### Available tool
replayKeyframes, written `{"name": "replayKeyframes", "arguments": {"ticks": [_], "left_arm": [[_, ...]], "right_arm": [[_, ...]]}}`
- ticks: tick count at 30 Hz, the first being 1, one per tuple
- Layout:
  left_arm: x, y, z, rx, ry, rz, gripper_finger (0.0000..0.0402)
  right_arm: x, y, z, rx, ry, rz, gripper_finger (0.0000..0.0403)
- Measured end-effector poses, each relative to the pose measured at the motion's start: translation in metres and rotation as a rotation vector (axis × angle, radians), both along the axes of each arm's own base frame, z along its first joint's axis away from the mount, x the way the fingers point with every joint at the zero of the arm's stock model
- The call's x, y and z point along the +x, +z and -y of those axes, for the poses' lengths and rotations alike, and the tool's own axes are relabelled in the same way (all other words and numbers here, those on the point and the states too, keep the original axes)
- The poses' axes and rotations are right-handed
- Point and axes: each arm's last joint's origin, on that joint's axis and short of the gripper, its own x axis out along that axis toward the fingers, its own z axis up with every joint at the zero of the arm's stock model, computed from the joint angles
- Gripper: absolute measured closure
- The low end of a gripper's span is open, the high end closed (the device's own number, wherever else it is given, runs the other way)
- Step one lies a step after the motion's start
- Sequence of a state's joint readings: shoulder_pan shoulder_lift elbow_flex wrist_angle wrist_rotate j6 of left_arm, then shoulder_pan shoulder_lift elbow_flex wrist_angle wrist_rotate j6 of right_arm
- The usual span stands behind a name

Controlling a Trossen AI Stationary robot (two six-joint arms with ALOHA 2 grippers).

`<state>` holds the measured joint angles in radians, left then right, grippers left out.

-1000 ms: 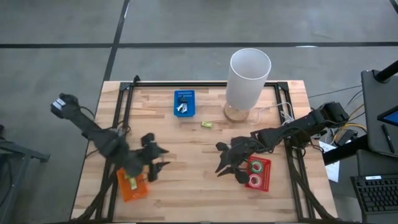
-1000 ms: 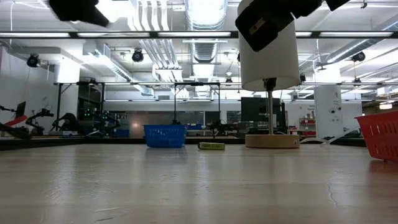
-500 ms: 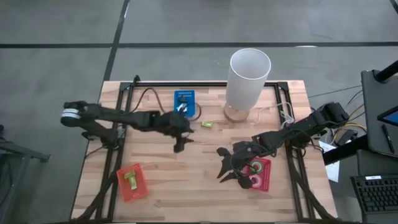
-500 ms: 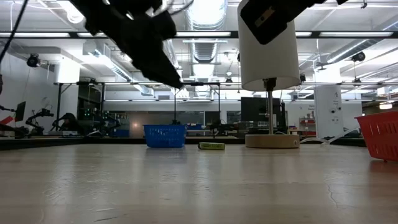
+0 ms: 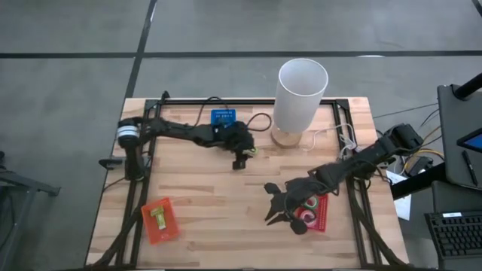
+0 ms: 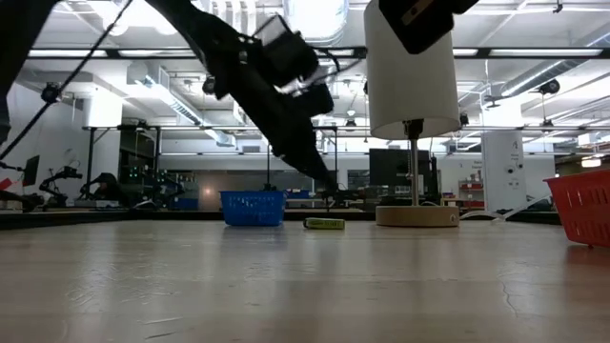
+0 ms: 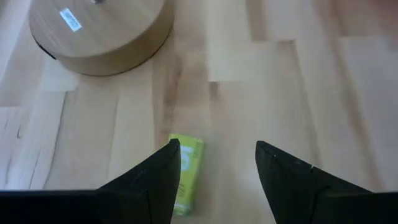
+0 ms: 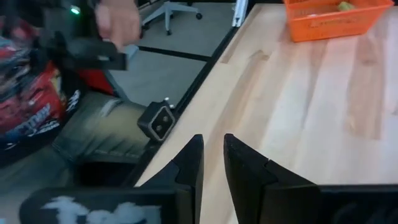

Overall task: Pick and place Stapler, Stapler remover, tape
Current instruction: Put the green staple box into the orange bin

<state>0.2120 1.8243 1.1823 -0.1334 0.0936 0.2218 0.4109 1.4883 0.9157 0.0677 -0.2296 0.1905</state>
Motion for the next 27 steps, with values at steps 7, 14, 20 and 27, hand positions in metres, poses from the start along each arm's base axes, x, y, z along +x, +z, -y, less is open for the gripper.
{"name": "replayKeyframes", "arguments": {"ticks": [7, 14, 20, 27], "left_arm": [[0.017, -0.023, -0.029, 0.011, 0.026, -0.088, 0.0193], [0.018, -0.042, -0.05, -0.028, 0.061, -0.127, 0.0193], [0.019, -0.048, -0.05, -0.053, 0.06, -0.138, 0.0193], [0.013, -0.032, -0.045, -0.088, 0.04, -0.131, 0.0193]], "right_arm": [[-0.005, 0.0, -0.01, -0.001, 0.006, -0.004, 0.0339], [-0.005, 0.0, -0.01, 0.002, 0.006, -0.007, 0.0342], [-0.005, 0.0, -0.01, 0.0, 0.008, -0.004, 0.0346], [-0.005, 0.0, -0.01, -0.005, -0.002, -0.003, 0.0341]]}}
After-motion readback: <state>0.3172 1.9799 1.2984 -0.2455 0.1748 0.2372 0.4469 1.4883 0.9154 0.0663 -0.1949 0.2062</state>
